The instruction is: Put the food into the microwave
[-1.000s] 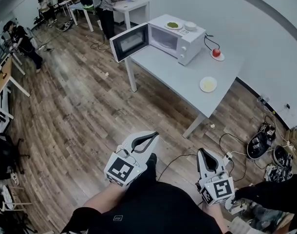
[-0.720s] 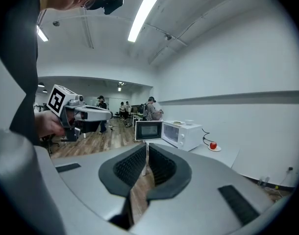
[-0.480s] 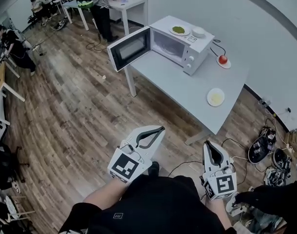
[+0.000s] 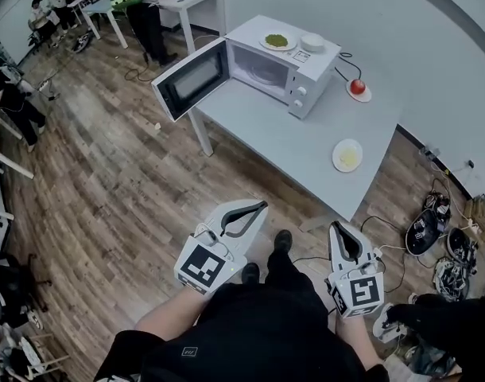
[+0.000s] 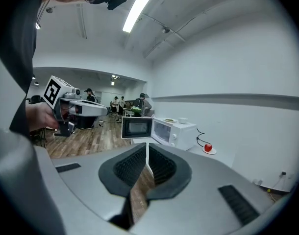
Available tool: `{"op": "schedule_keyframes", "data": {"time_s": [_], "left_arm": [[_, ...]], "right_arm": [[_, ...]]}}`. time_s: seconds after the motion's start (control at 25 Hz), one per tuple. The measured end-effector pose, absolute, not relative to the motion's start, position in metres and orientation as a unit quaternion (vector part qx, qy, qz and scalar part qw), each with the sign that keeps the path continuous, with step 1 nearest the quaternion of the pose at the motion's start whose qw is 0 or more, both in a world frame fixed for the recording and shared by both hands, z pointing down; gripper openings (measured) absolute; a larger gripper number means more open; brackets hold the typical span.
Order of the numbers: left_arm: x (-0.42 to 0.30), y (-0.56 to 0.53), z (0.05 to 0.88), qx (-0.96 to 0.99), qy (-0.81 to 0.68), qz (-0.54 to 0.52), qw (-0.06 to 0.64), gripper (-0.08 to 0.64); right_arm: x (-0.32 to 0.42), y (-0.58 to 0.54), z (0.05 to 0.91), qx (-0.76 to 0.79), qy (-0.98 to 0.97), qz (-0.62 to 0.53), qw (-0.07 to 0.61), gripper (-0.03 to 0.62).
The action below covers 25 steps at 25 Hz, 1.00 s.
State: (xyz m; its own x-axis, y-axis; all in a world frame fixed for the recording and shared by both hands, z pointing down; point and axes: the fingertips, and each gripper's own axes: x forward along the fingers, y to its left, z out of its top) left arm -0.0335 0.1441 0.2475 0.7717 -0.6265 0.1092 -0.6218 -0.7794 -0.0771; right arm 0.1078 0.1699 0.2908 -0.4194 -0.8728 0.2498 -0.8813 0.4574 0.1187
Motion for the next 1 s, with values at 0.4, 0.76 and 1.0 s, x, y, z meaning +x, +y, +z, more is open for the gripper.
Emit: {"op": "schedule_keyframes", "data": {"time_s": [0.4, 0.76, 1.0], "left_arm": [[0.027, 0.052, 0.261, -0.945, 0.314, -0.091, 0.007, 0.008], [0.086, -0.039, 0.278, -0.946, 0.304, -0.113, 0.011, 0.008], [0.102, -0.077, 0.311, -0.947, 0.292, -0.135, 0.002, 0.008]], "right_arm": [[0.180, 0.070, 0.320, 0.547, -0.821, 0.013, 0.164, 0.017], [0.236, -0.014, 0.355, 0.542, -0.808, -0.018, 0.229, 0.017], [0.246, -0.044, 0.382, 0.527, -0.801, -0.039, 0.280, 0.017]]}}
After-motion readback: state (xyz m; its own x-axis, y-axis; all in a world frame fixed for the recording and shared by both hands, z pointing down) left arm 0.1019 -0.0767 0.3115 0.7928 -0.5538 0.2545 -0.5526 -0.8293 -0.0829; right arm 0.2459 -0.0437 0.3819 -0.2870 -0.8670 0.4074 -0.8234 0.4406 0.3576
